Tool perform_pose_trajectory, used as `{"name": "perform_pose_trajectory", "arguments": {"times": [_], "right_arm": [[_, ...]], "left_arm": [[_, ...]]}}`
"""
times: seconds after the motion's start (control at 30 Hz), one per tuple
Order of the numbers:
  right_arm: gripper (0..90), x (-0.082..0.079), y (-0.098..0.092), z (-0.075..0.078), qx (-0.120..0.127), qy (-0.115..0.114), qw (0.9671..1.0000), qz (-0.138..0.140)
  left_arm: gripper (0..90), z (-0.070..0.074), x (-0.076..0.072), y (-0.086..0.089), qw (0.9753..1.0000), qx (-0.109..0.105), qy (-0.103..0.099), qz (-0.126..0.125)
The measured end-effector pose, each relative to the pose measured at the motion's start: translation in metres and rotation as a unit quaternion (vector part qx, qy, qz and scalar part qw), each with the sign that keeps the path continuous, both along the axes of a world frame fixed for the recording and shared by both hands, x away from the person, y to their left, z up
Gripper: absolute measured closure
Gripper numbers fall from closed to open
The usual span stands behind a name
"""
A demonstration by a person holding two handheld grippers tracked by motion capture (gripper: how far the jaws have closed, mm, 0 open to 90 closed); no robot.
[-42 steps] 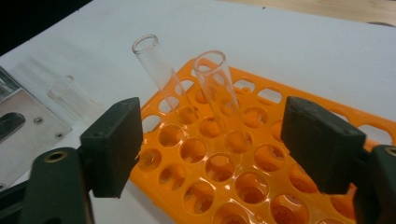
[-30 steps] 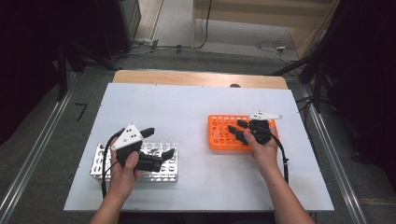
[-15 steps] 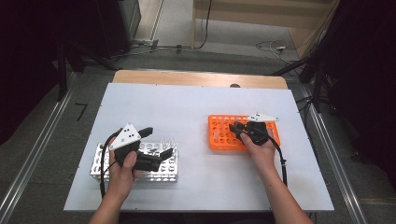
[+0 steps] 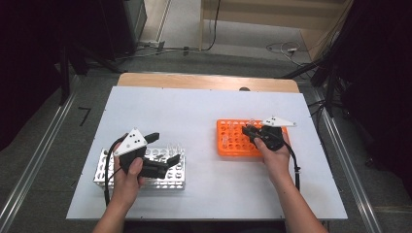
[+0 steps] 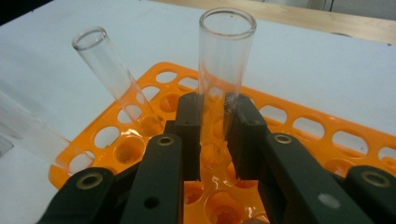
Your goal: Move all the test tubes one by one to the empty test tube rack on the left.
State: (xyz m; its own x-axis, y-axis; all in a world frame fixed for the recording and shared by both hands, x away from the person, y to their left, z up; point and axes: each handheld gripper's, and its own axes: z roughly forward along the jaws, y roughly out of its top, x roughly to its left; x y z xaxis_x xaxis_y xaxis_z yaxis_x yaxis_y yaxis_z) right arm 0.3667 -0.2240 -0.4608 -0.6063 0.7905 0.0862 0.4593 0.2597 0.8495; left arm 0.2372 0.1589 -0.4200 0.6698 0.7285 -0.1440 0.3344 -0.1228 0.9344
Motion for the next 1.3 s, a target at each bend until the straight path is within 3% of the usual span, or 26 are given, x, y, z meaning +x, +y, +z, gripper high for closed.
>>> {"name": "perform_pose_trajectory", "arguments": {"times": [0.37, 0.87, 1.3], "right_arm": [[73.0, -0.014, -0.006, 0.029, 0.02, -0.021, 0.9995, 0.011], [73.0, -0.045, 0.016, 0.063, 0.041, -0.037, 0.9955, 0.077], [73.0, -0.068, 0.045, 0.065, 0.03, -0.028, 0.9893, 0.14]], "left_arm": [[0.0, 0.002, -0.001, 0.001, 1.0, -0.001, -0.004, 0.001], [0.0, 0.007, -0.004, -0.001, 0.9999, -0.004, -0.01, -0.006], [0.0, 0.011, -0.006, -0.01, 0.9995, -0.009, -0.011, -0.027]]}}
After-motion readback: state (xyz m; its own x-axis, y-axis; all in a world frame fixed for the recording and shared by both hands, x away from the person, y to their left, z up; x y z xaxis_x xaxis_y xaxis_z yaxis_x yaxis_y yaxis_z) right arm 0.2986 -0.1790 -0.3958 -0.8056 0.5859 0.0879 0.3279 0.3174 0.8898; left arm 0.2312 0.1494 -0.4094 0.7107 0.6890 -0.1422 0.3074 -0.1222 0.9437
